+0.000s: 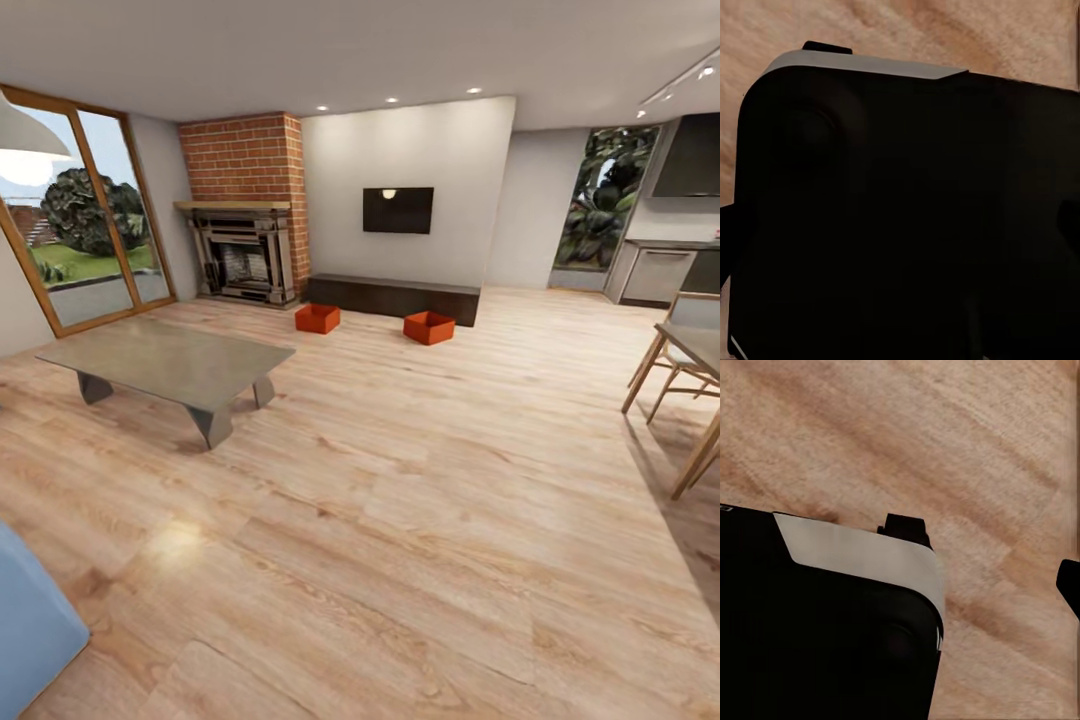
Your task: Move the two storage containers from the living room to the garage. In the garage, place one container on the floor and stack the other container on top of it (either order is fine).
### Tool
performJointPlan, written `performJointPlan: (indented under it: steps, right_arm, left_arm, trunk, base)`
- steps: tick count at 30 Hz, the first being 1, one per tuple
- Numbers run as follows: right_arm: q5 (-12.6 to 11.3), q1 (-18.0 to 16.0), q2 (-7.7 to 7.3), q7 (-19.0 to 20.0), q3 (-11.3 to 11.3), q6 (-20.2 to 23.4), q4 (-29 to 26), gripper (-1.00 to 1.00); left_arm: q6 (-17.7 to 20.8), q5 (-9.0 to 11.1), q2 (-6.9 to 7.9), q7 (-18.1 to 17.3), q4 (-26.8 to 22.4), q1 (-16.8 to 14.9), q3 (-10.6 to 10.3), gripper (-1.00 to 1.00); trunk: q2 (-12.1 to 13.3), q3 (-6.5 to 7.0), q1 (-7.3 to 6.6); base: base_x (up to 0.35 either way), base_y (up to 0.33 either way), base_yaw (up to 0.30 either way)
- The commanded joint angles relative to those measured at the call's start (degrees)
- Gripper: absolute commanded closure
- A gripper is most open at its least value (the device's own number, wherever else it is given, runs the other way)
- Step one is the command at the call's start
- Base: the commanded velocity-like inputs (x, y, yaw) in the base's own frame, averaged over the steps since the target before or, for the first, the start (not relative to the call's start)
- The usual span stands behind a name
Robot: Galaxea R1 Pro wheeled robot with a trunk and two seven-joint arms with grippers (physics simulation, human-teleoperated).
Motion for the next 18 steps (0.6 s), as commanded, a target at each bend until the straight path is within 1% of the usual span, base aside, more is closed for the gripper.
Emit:
performJointPlan:
  steps: [1, 8, 15, 18]
  right_arm:
    - [-0.47, -0.06, 0.05, -0.07, 0.48, -0.31, 0.14, -1.0]
    - [0.1, -0.06, 0.05, 0.02, 0.5, -0.52, 0.11, -1.0]
    - [-0.41, -0.06, 0.05, -0.05, 0.48, -0.5, 0.11, -1.0]
    - [-0.46, -0.06, 0.05, -0.06, 0.48, -0.48, 0.11, -1.0]
  left_arm:
    - [-0.14, 0.42, -0.01, -0.1, 0.01, -0.02, 0.07, -1.0]
    - [-0.12, 0.42, -0.01, -0.1, 0.02, -0.02, 0.07, -1.0]
    - [-0.13, 0.42, -0.01, -0.1, 0.01, -0.02, 0.07, -1.0]
    - [-0.13, 0.42, -0.01, -0.1, 0.01, 0.0, 0.07, -1.0]
  trunk:
    - [-0.02, -0.05, 0.03]
    - [-0.02, -0.05, 0.03]
    - [-0.02, -0.05, 0.03]
    - [-0.02, -0.04, 0.03]
  base:
    - [0.337, 0.0, 0.0]
    - [0.337, 0.0, 0.0]
    - [0.337, 0.0, -0.001]
    - [0.337, 0.0, -0.084]
